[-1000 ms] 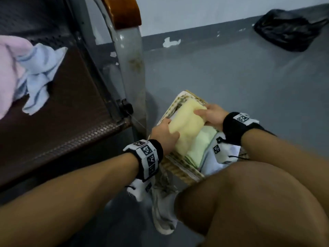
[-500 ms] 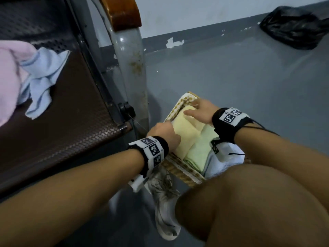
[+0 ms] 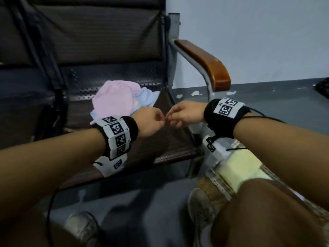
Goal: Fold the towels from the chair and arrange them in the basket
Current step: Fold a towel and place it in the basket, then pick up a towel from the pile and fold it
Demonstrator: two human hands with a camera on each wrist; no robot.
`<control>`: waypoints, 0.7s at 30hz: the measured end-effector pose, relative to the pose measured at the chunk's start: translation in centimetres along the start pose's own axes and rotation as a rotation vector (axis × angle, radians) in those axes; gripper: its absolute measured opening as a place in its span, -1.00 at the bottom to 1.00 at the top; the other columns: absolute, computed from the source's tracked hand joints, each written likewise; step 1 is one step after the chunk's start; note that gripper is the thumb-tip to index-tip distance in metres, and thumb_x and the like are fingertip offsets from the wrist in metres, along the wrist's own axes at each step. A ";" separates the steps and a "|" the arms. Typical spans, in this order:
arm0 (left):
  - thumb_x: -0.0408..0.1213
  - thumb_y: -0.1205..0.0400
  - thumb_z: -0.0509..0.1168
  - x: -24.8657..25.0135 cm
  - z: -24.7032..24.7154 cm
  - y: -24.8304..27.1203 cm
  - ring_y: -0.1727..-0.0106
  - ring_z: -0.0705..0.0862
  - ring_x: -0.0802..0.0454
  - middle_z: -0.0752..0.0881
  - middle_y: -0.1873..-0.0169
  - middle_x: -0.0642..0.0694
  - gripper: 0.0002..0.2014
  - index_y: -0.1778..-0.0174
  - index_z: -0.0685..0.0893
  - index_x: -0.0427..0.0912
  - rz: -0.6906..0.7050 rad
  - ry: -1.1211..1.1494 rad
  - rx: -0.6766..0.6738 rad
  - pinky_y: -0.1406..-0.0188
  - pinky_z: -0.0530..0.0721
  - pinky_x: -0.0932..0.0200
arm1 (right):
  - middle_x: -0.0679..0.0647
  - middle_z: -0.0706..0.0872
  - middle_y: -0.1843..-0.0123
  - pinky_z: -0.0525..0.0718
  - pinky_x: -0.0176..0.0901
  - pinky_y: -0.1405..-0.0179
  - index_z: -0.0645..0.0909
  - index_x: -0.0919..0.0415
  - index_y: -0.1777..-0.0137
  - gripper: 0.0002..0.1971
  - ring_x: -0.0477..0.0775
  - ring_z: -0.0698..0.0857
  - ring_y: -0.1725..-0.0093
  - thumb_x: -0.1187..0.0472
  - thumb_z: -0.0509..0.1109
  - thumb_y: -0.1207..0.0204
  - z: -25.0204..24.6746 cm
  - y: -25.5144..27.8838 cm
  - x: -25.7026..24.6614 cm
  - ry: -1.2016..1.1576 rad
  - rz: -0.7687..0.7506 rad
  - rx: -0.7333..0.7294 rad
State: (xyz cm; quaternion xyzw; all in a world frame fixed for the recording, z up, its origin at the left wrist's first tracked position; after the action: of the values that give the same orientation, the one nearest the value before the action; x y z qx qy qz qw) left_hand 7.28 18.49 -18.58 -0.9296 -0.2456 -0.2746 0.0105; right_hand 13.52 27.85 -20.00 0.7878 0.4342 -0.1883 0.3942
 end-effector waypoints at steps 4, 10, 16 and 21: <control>-0.11 -0.59 0.33 -10.0 -2.2 2.0 -0.25 0.66 -0.11 0.76 -0.20 -0.10 -0.76 -0.13 0.74 -0.05 -0.224 -0.088 0.031 -0.27 0.62 0.03 | 0.10 0.78 -0.09 0.66 -0.13 -0.10 0.69 0.19 -0.32 -0.69 0.02 0.69 0.01 0.16 0.36 -0.62 3.8 -4.3 -5.3 0.184 -0.111 0.042; 0.00 -0.58 0.33 -20.7 1.0 4.3 -0.51 0.47 -0.26 0.48 -0.50 -0.28 -0.35 -0.54 0.39 -0.22 -0.474 -0.244 -0.008 -0.47 0.49 -0.07 | 0.08 0.73 -0.31 0.59 -0.13 -0.29 0.58 0.05 -0.41 -0.63 0.11 0.69 -0.23 0.07 0.38 -0.61 9.1 -9.0 -5.8 0.320 -0.157 -0.016; -0.25 -0.63 0.26 -23.4 1.0 5.1 -0.29 0.63 -0.29 0.63 -0.29 -0.24 -0.67 -0.31 0.62 -0.20 -0.531 -0.259 0.069 -0.25 0.64 -0.13 | 0.06 0.70 -0.31 0.60 -0.11 -0.29 0.56 0.03 -0.43 -0.62 0.08 0.68 -0.26 0.05 0.36 -0.62 9.5 -11.4 -5.3 0.374 -0.171 -0.003; -0.14 -0.60 0.30 -21.7 -0.7 4.0 0.07 0.69 -0.26 0.75 0.18 -0.24 -0.75 0.31 0.70 -0.21 -0.525 -0.030 0.146 0.12 0.59 0.11 | 0.07 0.66 -0.27 0.61 -0.09 -0.30 0.39 -0.03 -0.57 -0.40 0.09 0.69 -0.25 0.10 0.45 -0.54 9.0 -12.2 -5.9 0.353 -0.256 0.056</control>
State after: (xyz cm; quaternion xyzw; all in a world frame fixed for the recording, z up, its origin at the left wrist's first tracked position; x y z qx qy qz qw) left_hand -7.03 5.12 -28.70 -0.8350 -0.4973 -0.2356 0.0022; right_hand 0.56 21.42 -27.39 0.7578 0.5874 -0.1081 0.2628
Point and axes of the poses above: each hand's wrist, its own y-axis away from the middle knuckle, its own z-axis out of the palm, x = y × z, the point moved 10 cm from there along -y, towards the middle knuckle
